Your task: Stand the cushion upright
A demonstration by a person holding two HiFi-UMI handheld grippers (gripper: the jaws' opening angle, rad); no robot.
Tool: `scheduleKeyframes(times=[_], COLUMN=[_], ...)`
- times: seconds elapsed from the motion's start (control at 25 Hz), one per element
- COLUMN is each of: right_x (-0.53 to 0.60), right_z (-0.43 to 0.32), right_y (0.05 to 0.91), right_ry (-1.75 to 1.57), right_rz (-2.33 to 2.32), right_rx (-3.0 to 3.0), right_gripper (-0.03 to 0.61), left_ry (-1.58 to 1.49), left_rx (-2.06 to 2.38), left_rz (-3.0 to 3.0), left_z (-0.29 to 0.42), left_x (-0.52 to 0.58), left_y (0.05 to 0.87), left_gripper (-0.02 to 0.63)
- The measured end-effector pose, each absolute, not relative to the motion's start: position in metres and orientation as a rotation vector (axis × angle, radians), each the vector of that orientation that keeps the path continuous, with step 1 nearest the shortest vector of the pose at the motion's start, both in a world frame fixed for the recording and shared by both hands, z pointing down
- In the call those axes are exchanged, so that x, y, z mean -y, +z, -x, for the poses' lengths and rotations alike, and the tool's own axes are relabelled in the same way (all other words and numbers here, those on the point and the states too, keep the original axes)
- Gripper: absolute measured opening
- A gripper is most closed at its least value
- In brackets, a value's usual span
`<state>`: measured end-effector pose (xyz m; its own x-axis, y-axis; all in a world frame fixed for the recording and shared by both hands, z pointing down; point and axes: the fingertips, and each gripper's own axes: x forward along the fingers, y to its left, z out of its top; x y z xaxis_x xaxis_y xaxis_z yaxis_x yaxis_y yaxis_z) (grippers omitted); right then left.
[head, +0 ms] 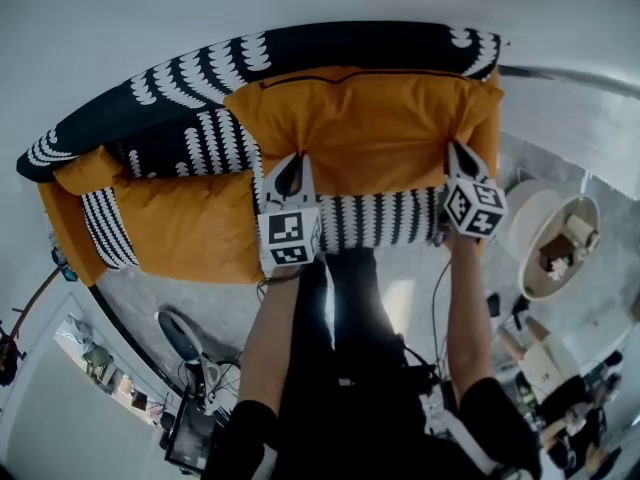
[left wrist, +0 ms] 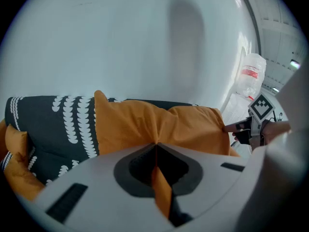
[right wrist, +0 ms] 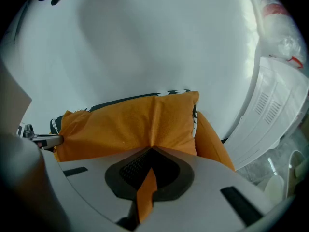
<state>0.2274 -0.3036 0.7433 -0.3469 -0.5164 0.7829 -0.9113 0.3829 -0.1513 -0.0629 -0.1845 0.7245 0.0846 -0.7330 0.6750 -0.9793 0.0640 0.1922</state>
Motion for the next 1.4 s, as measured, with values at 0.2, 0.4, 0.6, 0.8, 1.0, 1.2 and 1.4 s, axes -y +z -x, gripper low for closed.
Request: scheduleKeyframes(times=[0.2,0.4,0.6,0.8,1.0,1.2,1.4], right_x=[0.322,0.327,0.328,0.327,0.329,0.309,0.284], right_z=[-0.231,-0.233,-0.229,-0.235,-0.239,-0.24,-0.231], right_y=[0.751,0.768,0.774,0.781,0.777,0.767,0.746], right_ry=[0.792,0.802,0.828,0.87,0.841,0.804,0.804], right_rz=[-1.248,-1.227,-1.224,-1.237,-1.289,-1.297,-1.283], right_rx=[2.0,1.994,1.985,1.983,1.959,1.942,1.979], right_gripper=[-0.002,-0.002,-0.002,0.002,0.044,0.06,0.06], left_ry=[0.48,0.491,0.494,0.499,0.465,0.474,0.458], left_rx=[1.706,1.698,1.699,1.708,1.692,1.717,1.769], left_rz=[-1.716,-1.708,-1.689,-1.667,-1.631,-1.63,-1.621], left_z=[0.06,0.056,0.062,0.057,0.068,0.081,0.091], left_x=[0.203,0.206,0.206,0.205,0.204,0.196,0.176], left_y=[0.736,0.753,0.757,0.761,0.765,0.752,0.731], left_gripper=[0.003,0.003,0.003,0.008,0.066,0.092,0.092])
